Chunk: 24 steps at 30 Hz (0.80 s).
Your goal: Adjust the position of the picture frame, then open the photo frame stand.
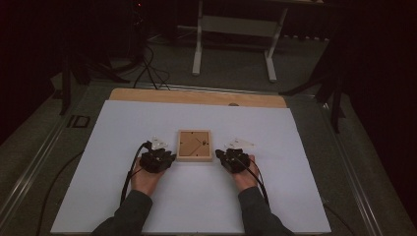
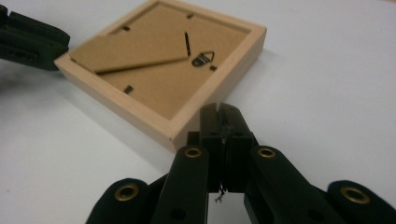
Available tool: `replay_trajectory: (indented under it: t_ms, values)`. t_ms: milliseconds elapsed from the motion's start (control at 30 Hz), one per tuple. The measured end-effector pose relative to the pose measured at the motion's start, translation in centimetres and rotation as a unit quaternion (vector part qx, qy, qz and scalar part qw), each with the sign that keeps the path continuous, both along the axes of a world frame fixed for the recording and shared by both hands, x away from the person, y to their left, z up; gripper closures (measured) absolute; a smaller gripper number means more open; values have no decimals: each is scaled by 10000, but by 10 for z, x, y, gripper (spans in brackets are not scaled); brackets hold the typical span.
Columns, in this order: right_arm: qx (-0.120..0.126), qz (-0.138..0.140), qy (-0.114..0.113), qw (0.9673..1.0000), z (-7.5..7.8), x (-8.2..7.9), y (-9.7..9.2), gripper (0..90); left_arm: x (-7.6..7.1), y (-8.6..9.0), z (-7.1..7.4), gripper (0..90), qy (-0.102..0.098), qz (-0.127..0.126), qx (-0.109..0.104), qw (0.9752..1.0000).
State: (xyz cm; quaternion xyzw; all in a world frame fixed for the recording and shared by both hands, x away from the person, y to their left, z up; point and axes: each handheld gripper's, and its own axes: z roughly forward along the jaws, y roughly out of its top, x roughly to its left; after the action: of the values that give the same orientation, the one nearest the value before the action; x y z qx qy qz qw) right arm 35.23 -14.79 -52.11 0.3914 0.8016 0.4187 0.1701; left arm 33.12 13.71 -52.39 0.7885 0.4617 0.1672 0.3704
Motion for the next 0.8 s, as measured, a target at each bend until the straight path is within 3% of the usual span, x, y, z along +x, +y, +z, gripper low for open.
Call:
replay_trajectory:
  t_ms: [333,633,800]
  values:
    - [-92,311,-139,9994,0,-8,12,895,-5,-2,10,634,-176,-135,-230,9995]
    - [-92,358,-156,9992,1,-10,14,898,-2,-13,18,614,-166,-295,-226,9992]
    - [-95,421,-158,9989,1,-10,16,898,6,-22,19,590,-190,-337,-66,9992]
